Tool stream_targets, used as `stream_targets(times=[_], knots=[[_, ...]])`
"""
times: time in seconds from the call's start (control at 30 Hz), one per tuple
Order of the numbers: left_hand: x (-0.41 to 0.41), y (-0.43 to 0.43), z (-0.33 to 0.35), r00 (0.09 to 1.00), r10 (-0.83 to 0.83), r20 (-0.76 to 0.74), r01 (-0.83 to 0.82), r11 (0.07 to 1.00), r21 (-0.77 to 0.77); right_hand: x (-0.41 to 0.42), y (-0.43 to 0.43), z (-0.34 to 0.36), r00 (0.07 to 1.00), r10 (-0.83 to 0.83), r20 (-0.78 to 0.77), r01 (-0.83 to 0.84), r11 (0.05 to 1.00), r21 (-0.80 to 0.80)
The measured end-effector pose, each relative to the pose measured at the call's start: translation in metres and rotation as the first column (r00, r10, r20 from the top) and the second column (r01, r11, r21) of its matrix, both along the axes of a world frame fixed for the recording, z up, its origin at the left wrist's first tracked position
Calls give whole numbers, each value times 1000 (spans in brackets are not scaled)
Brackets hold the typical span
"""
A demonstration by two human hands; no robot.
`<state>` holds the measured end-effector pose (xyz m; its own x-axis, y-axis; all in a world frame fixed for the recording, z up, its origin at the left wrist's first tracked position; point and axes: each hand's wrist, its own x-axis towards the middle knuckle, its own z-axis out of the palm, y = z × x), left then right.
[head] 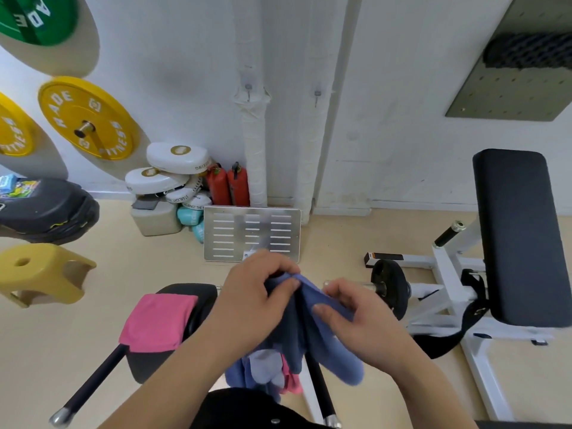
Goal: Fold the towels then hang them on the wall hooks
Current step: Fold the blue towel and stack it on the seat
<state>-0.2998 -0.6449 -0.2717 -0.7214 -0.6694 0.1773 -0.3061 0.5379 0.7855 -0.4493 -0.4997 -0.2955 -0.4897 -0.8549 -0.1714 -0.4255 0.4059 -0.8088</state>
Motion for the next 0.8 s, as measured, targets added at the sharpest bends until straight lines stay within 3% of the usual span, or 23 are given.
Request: stream_targets(times=[0.1,0.23,0.37,0.47,0.6,0.67,0.8], knots=[[2,-13,12,986,156,-52,-155,988,30,-6,6,-20,999,42,11,-43,992,119],[11,-40,16,933,359,-36,-351,925,147,-13,18,-28,944,-172,282,164,985,51],[15,-47,3,906,422,17,-418,891,176,-23,21,-38,937,-244,250,222,968,114],[14,-43,-6,897,440,38,-438,876,201,-20,22,-44,911,-309,272,283,950,130],[8,-37,-10,908,403,115,-418,849,323,-10,15,-37,816,-457,353,493,870,-15],[3,-26,-9,934,332,133,-357,829,430,-1,5,-25,808,-445,387,505,861,-63],[-11,15,-13,968,250,35,-216,749,626,24,-17,-9,784,-352,511,453,888,-82]])
